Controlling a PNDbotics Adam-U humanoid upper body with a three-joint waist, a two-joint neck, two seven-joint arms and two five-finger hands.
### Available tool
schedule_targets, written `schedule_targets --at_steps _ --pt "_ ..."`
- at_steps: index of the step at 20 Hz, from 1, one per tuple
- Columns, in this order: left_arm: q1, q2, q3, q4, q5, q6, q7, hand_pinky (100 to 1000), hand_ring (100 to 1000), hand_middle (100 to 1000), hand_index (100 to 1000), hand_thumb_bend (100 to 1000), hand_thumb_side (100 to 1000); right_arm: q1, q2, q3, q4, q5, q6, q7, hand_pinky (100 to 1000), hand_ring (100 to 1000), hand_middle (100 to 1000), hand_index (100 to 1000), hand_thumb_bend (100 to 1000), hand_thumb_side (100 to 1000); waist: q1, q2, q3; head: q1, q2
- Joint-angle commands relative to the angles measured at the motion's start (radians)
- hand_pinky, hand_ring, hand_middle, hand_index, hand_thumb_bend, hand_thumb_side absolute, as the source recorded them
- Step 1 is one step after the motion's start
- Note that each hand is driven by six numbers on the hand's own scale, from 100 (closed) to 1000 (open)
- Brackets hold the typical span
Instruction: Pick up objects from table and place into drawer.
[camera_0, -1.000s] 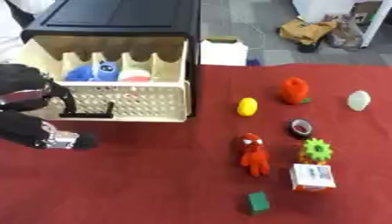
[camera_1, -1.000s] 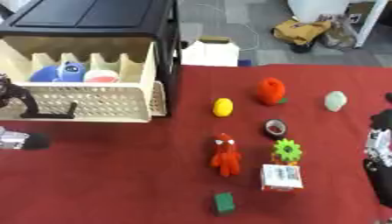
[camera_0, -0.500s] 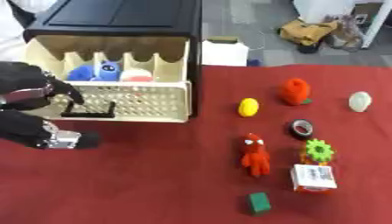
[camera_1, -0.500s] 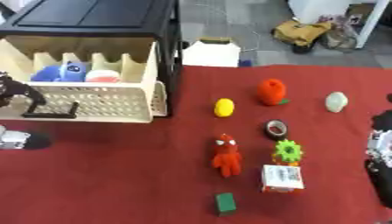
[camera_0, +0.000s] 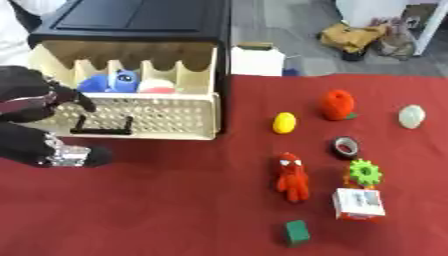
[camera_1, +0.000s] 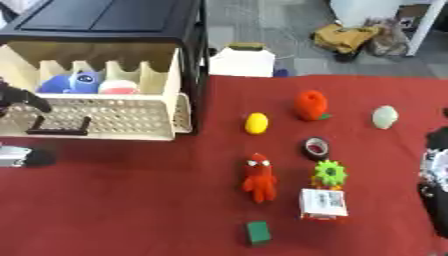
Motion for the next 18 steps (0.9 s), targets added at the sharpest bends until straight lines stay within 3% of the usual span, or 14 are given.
schedule_targets --at_steps 1,11,18 --pt "-0.02 0.04 0.039 -0.017 0.017 -0.001 0.008 100 100 100 900 639 1000 -0.003 -0.01 -0.007 -0.013 -0.005 0.001 -0.002 562 545 431 750 100 766 0.001 -0.024 0.003 -0.003 -0.008" --pt "-0.029 0.014 0.111 -0.018 0.133 -0.07 0.119 100 100 100 833 602 1000 -0.001 -0.017 -0.014 -0.013 -0.007 -0.001 -0.012 564 548 437 751 100 772 -0.004 -0.033 0.015 -0.023 0.012" --pt "-0.009 -0.026 0.156 -0.018 0.227 -0.023 0.282 100 100 100 844 553 1000 0.001 -0.021 -0.016 -0.013 -0.008 -0.005 -0.015 566 551 441 752 100 789 -0.01 -0.039 0.019 -0.053 0.016"
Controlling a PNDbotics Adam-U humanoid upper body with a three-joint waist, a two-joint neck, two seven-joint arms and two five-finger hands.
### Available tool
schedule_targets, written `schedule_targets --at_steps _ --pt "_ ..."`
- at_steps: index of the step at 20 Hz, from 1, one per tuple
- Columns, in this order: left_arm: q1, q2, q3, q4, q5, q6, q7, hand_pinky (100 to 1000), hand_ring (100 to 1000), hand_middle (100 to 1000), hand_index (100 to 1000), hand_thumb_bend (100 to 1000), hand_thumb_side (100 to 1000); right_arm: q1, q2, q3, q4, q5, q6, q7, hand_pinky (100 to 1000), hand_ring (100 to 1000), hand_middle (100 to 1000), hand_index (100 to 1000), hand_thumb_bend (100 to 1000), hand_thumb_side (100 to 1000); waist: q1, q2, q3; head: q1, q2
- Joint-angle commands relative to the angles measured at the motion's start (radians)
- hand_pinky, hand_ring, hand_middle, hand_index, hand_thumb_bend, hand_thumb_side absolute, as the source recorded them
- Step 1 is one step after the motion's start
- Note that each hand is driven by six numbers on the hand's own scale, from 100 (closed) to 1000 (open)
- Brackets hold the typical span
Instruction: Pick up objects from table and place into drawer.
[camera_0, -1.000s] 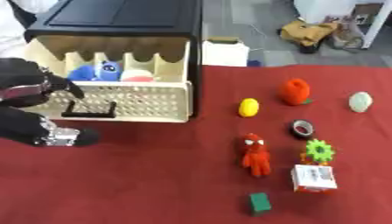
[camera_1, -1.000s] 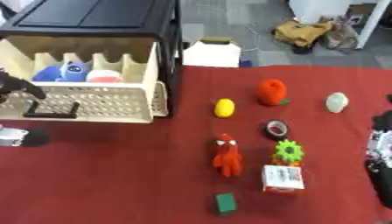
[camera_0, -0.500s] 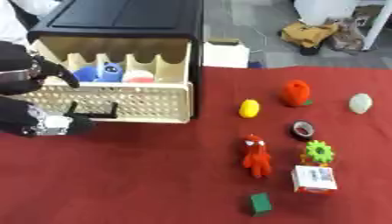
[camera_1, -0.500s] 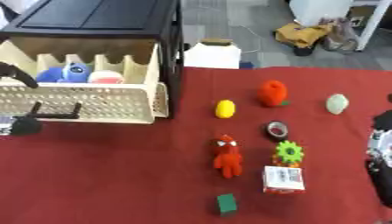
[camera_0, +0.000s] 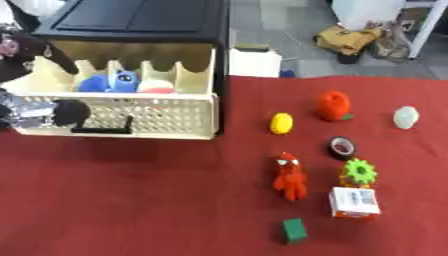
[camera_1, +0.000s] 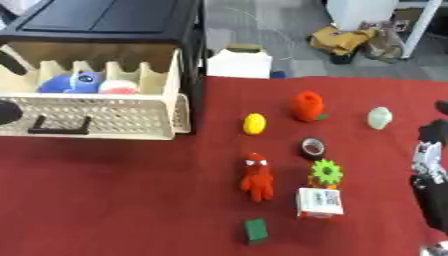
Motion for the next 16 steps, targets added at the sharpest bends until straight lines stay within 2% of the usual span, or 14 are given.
schedule_targets --at_steps 1,6,11,16 --pt "-0.005 -0.001 0.039 -0.011 0.048 0.026 0.099 100 100 100 846 540 1000 0.0 -0.023 -0.009 -0.013 -0.005 -0.003 -0.005 567 552 441 752 100 794 0.001 -0.022 -0.001 -0.015 0.007" --pt "0.005 -0.039 0.064 -0.011 0.112 0.061 0.329 100 100 100 837 522 1000 0.007 -0.039 -0.007 -0.013 0.002 -0.008 -0.006 569 555 442 753 100 827 0.001 -0.023 0.001 -0.022 0.016" --pt "0.014 -0.099 0.077 -0.011 0.171 0.099 0.625 100 100 100 831 523 1000 0.014 -0.069 -0.001 -0.013 0.015 -0.009 -0.009 575 561 444 754 100 867 0.001 -0.022 -0.003 -0.019 0.022" --pt "0.032 -0.141 0.079 -0.011 0.268 0.107 0.88 100 100 100 808 528 1000 0.027 -0.102 0.01 -0.013 0.033 -0.008 -0.004 580 564 445 760 100 926 0.0 -0.023 -0.009 -0.007 0.029"
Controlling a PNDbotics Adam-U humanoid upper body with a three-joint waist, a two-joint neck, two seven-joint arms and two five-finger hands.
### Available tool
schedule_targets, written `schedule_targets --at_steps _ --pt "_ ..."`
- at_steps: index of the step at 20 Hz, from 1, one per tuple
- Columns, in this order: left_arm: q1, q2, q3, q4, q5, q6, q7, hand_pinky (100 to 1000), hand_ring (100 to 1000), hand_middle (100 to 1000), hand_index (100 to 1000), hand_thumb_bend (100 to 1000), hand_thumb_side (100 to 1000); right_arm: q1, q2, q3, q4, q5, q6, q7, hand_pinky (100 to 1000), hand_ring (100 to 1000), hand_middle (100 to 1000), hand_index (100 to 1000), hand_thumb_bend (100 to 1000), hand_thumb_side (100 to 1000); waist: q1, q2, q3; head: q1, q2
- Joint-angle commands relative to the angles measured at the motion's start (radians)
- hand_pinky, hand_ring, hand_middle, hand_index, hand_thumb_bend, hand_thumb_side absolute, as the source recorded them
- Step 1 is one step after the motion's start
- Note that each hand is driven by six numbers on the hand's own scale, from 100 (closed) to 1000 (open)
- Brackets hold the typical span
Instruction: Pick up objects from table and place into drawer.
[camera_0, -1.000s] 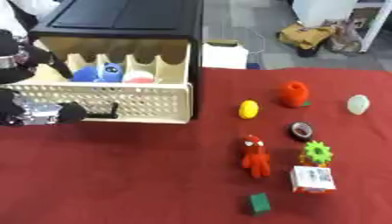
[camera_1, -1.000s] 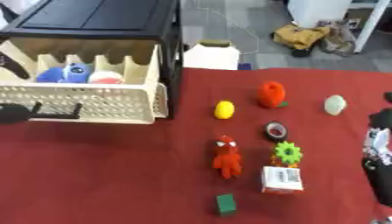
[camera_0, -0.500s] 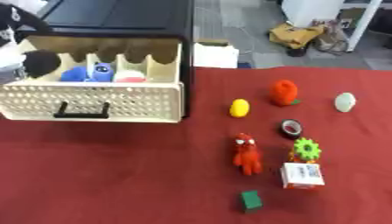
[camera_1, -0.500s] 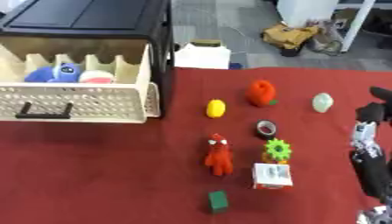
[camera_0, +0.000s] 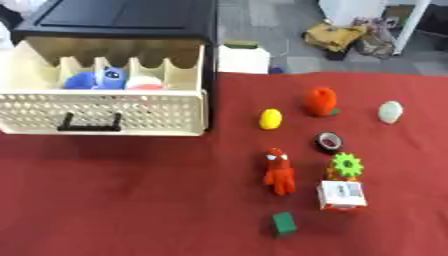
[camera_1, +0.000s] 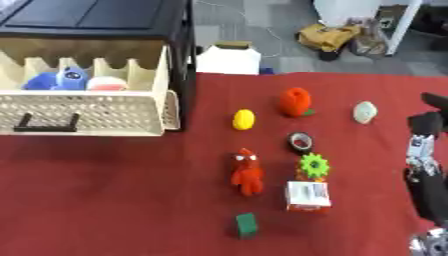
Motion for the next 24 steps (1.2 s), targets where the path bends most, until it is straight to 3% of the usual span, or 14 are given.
schedule_targets --at_steps 1,4,11,17,19,24 --pt "-0.005 -0.007 0.019 -0.011 0.04 -0.006 0.14 100 100 100 807 530 1000 0.002 -0.048 0.003 -0.013 0.018 0.001 0.005 583 567 447 762 100 946 0.0 -0.02 -0.003 0.011 0.01" --pt "0.006 -0.037 0.013 -0.011 0.041 -0.023 0.211 100 100 100 811 530 1000 0.013 -0.074 0.007 -0.013 0.034 0.009 0.01 594 576 453 768 150 1000 -0.001 -0.022 -0.005 0.017 0.012" --pt "0.034 -0.132 0.009 -0.011 0.053 -0.115 0.309 100 100 100 839 478 1000 0.052 -0.165 0.025 -0.013 0.101 0.046 0.038 614 594 462 784 270 1000 -0.007 -0.027 -0.009 0.02 0.008" --pt "0.062 -0.167 -0.001 -0.011 0.065 -0.237 0.295 100 100 100 826 336 1000 0.08 -0.246 0.045 -0.013 0.167 0.085 0.089 638 617 482 803 373 1000 -0.01 -0.029 -0.009 0.017 0.006" --pt "0.071 -0.169 -0.001 -0.011 0.053 -0.266 0.279 168 100 100 840 324 1000 0.092 -0.279 0.045 -0.013 0.2 0.094 0.103 651 631 498 811 415 1000 -0.009 -0.03 -0.008 0.016 0.008" --pt "0.091 -0.222 0.011 -0.011 0.046 -0.284 0.28 327 133 234 842 283 1000 0.114 -0.361 0.042 -0.013 0.267 0.101 0.159 690 669 536 825 502 1000 -0.009 -0.033 -0.006 0.011 0.008"
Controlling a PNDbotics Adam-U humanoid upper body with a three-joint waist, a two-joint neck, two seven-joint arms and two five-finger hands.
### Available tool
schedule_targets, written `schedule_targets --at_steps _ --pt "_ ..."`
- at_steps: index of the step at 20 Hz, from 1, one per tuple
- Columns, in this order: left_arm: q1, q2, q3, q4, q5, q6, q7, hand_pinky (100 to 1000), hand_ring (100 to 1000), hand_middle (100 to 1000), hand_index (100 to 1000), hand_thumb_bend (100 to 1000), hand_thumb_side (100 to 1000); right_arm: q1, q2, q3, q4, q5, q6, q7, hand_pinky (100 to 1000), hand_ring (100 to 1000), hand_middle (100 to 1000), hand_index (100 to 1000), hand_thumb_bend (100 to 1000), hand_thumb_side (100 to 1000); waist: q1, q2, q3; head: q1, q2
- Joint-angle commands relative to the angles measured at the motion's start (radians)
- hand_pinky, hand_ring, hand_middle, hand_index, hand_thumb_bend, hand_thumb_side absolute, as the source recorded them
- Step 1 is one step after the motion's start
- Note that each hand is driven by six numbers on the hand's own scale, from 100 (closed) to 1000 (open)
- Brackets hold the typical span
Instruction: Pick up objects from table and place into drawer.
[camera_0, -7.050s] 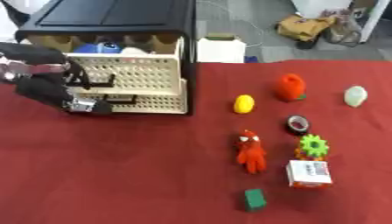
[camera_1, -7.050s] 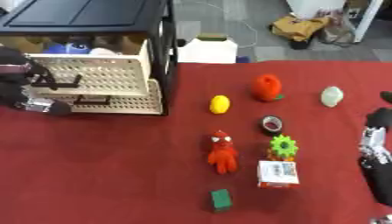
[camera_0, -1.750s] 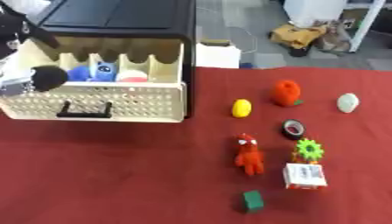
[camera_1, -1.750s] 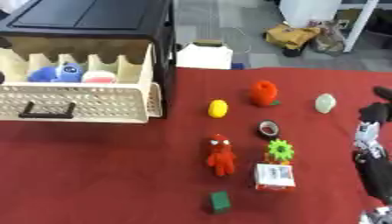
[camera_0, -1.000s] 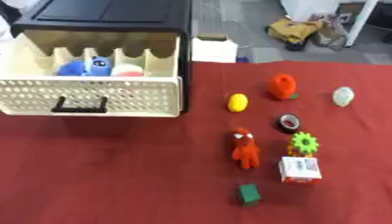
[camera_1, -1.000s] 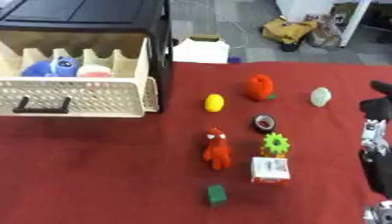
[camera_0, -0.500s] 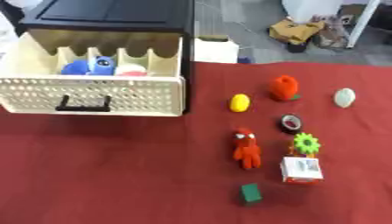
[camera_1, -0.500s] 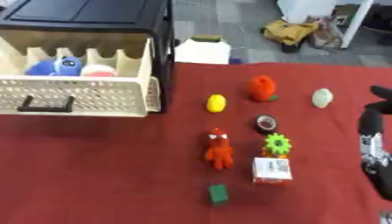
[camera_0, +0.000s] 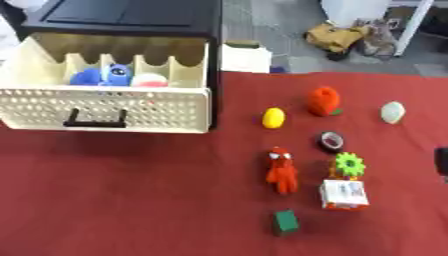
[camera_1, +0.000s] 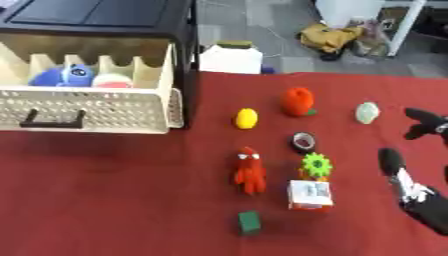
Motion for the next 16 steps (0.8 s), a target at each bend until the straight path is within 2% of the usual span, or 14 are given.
schedule_targets --at_steps 1,4,7,9,11,16 --pt "0.0 -0.026 0.016 -0.012 -0.002 -0.006 -0.002 353 162 257 842 283 1000 0.005 -0.083 -0.01 -0.014 0.049 0.0 0.043 700 679 549 829 524 1000 0.002 -0.021 0.001 -0.003 0.003" --pt "0.014 -0.073 0.02 -0.012 0.012 -0.009 -0.01 419 238 307 854 255 1000 0.021 -0.134 -0.011 -0.014 0.088 -0.012 0.093 729 708 588 843 561 1000 0.003 -0.022 0.001 -0.007 0.003" --pt "0.027 -0.11 0.026 -0.012 0.02 -0.042 -0.034 478 314 364 869 232 1000 0.034 -0.178 -0.014 -0.014 0.111 -0.025 0.156 754 732 624 853 558 1000 0.004 -0.023 0.002 -0.011 0.003" --pt "0.037 -0.122 0.026 -0.012 0.021 -0.065 -0.051 505 333 383 878 219 1000 0.041 -0.205 -0.013 -0.014 0.121 -0.036 0.198 765 740 643 856 541 986 0.005 -0.022 0.003 -0.011 0.005" --pt "0.044 -0.132 0.028 -0.012 0.023 -0.078 -0.064 511 336 386 877 199 1000 0.05 -0.233 -0.005 -0.014 0.124 -0.045 0.24 764 738 649 857 528 932 0.006 -0.022 0.003 -0.012 0.011" --pt "0.051 -0.141 0.026 -0.012 0.027 -0.081 -0.073 515 335 387 874 184 1000 0.057 -0.289 0.018 -0.014 0.087 -0.036 0.31 751 730 652 866 534 843 0.009 -0.023 0.005 -0.017 0.018"
